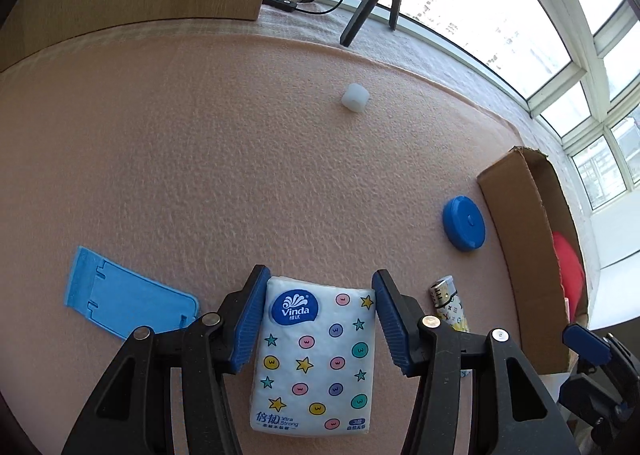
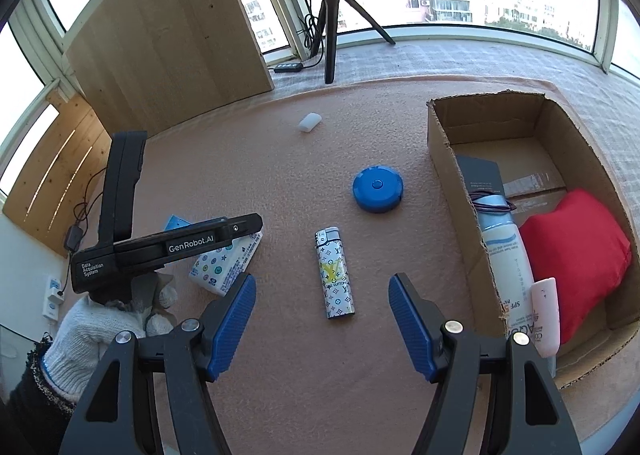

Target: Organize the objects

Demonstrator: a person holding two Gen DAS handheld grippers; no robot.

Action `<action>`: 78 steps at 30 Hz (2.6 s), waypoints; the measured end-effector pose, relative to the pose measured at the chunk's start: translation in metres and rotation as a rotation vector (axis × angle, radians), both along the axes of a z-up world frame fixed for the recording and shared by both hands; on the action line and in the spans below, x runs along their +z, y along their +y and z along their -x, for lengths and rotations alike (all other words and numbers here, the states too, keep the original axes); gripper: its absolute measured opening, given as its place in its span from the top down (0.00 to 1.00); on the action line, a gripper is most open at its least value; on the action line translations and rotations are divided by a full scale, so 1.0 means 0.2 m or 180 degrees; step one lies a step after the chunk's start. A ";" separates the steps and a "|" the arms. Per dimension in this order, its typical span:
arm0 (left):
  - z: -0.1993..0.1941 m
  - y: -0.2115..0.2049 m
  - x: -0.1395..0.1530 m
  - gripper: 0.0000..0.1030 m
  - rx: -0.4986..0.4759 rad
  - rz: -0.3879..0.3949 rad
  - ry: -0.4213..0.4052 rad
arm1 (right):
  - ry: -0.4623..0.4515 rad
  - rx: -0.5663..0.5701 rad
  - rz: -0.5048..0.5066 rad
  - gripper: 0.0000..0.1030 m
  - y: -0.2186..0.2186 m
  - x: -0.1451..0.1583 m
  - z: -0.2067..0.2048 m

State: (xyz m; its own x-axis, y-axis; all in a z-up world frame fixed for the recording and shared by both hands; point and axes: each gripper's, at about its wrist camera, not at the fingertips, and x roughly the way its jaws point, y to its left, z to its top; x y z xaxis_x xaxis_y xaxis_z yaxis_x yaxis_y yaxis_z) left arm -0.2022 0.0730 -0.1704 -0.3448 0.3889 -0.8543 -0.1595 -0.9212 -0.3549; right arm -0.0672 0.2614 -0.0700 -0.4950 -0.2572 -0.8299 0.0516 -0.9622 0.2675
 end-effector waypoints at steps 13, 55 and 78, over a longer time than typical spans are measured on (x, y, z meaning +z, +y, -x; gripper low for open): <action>-0.38 -0.17 0.07 0.43 0.0105 -0.0345 -0.0066 | -0.0114 0.0196 0.0153 0.37 -0.07 -0.05 -0.03; -0.62 -0.10 0.07 0.64 -0.0269 -0.0448 -0.0105 | -0.0801 0.0694 0.0835 0.64 -0.27 -0.37 0.07; -0.37 0.65 0.50 0.65 -0.0908 -0.0621 0.0518 | -0.0029 0.0016 0.0760 0.64 0.47 0.09 0.18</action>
